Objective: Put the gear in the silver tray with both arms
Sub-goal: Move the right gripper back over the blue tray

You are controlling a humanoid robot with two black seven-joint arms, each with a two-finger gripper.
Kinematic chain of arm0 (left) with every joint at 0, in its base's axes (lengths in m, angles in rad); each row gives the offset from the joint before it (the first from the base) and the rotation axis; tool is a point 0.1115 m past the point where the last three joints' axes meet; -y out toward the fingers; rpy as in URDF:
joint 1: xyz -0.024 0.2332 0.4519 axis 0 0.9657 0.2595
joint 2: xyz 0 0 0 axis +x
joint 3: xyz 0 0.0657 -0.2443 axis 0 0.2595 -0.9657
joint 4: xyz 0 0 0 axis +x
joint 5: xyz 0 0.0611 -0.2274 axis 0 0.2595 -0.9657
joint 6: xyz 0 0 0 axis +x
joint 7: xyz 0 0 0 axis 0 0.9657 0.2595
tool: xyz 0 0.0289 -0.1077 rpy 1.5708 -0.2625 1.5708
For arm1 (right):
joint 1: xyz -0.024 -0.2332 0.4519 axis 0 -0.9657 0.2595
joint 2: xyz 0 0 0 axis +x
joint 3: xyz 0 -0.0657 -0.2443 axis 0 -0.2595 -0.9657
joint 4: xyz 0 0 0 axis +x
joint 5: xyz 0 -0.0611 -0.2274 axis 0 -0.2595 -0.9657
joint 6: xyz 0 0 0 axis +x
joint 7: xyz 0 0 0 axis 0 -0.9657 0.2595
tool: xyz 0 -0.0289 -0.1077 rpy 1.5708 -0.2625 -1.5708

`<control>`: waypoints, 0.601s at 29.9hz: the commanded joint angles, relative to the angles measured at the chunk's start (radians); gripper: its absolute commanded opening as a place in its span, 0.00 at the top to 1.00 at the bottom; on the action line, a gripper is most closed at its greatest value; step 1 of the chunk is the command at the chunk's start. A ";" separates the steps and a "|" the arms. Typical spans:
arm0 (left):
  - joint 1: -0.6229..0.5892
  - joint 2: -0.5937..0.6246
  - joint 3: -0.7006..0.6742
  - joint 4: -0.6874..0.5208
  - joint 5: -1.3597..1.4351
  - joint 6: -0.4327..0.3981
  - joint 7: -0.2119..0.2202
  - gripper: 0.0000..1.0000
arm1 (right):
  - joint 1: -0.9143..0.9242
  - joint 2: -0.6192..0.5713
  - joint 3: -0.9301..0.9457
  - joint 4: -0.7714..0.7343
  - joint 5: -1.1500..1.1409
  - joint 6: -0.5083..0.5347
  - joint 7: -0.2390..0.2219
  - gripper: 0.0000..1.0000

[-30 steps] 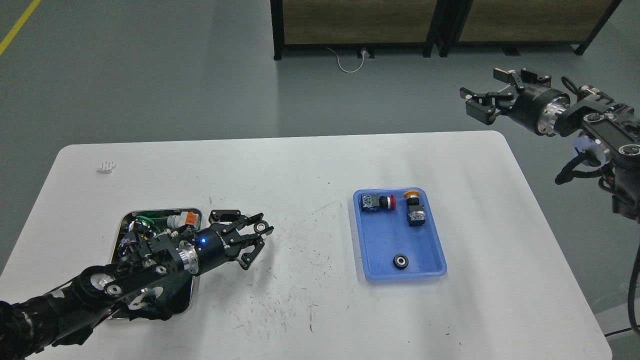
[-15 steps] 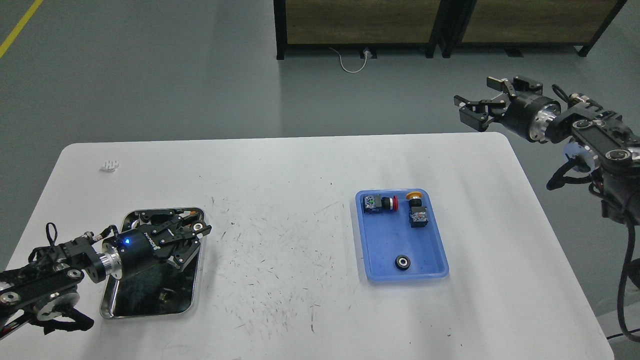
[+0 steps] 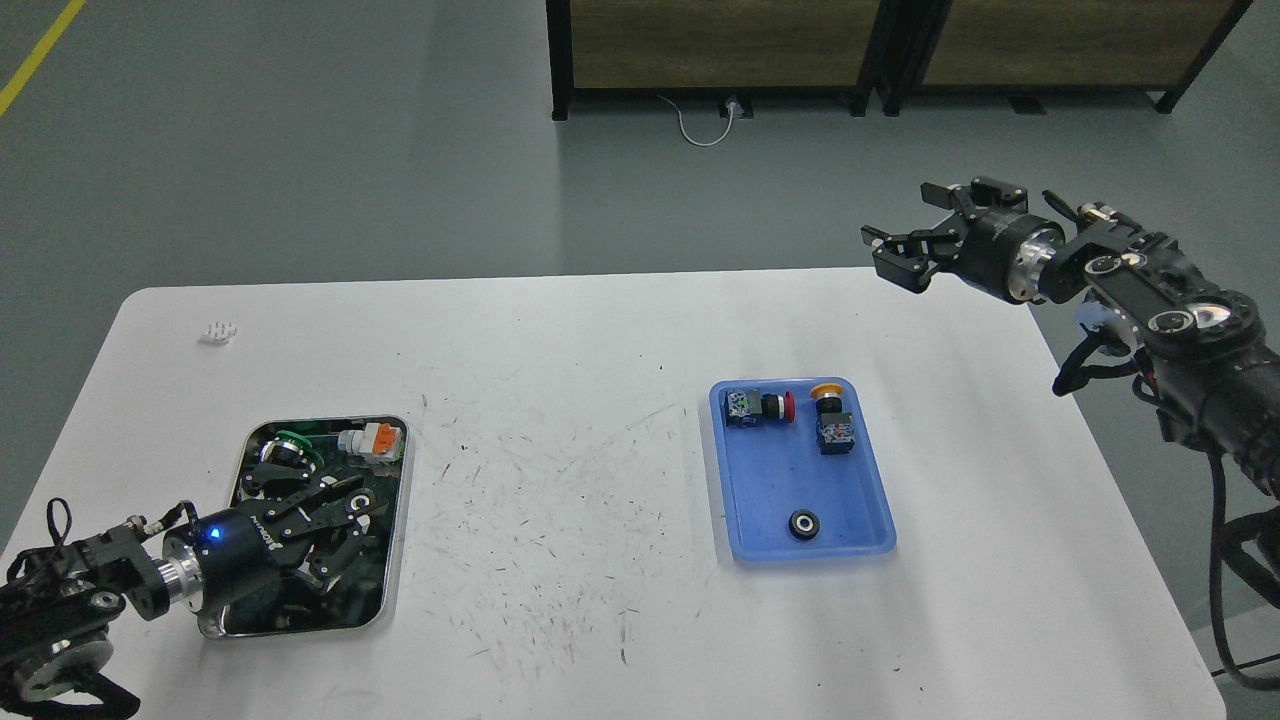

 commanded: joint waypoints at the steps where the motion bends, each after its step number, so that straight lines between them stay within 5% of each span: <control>1: 0.015 0.015 -0.001 0.002 0.000 0.000 -0.001 0.68 | -0.004 0.028 -0.042 0.028 -0.025 0.000 0.000 0.14; 18: 0.090 0.053 -0.012 0.022 0.000 0.009 -0.004 0.59 | -0.052 0.037 -0.156 0.182 -0.067 0.003 0.000 0.14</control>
